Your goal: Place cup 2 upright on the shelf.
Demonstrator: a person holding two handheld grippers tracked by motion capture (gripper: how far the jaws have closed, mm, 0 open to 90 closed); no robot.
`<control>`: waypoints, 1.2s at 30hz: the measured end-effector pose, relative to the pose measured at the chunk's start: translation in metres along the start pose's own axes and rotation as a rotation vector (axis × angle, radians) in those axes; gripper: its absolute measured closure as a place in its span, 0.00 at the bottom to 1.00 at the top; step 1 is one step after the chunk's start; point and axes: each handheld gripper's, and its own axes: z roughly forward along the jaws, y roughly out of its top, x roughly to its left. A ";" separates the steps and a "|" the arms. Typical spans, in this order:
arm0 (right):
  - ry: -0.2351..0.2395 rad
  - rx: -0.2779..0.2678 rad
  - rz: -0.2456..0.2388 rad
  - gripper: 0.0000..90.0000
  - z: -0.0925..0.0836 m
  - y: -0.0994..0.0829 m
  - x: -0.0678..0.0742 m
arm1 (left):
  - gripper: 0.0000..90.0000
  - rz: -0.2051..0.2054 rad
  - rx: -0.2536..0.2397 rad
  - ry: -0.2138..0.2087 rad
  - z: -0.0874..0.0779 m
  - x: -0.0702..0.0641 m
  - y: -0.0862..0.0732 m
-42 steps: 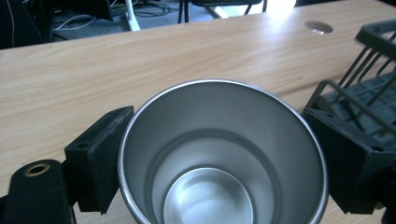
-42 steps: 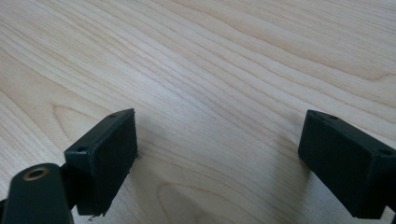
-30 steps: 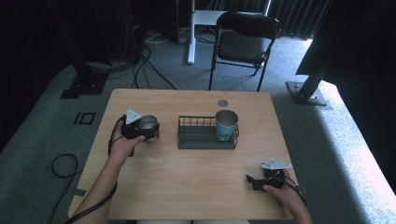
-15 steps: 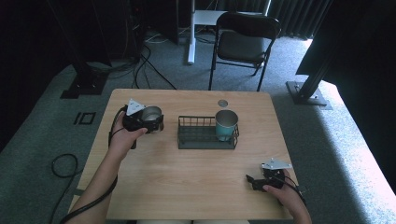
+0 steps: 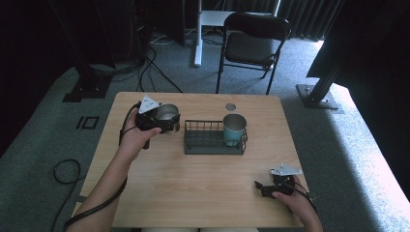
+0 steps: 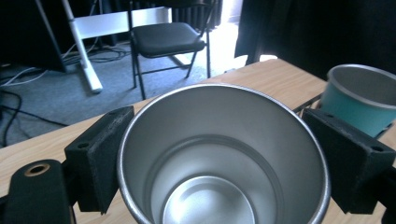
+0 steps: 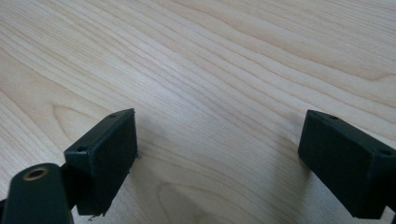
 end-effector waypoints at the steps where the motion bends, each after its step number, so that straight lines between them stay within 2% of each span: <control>1: 0.000 0.000 0.000 0.12 0.000 0.000 0.000 | 0.16 -0.001 -0.001 -0.008 0.001 -0.003 0.002; 15: 0.000 -0.001 0.000 0.12 0.000 0.000 0.000 | 0.16 0.042 -0.018 -0.113 0.017 -0.035 0.021; 22: 0.000 -0.001 0.000 0.12 0.000 0.000 0.000 | 0.16 0.078 -0.015 -0.166 0.028 -0.054 0.029; 27: 0.000 -0.001 0.001 0.12 0.000 0.000 0.000 | 0.16 0.098 -0.006 -0.188 0.037 -0.064 0.031; 31: 0.000 -0.001 0.001 0.12 0.000 0.000 0.000 | 0.16 0.094 -0.009 -0.213 0.045 -0.066 0.030; 33: 0.000 -0.001 0.001 0.12 0.000 0.000 0.000 | 0.16 0.097 0.002 -0.208 0.050 -0.068 0.028; 36: 0.000 -0.001 0.000 0.12 0.000 0.000 0.000 | 0.16 0.081 0.007 -0.220 0.059 -0.070 0.024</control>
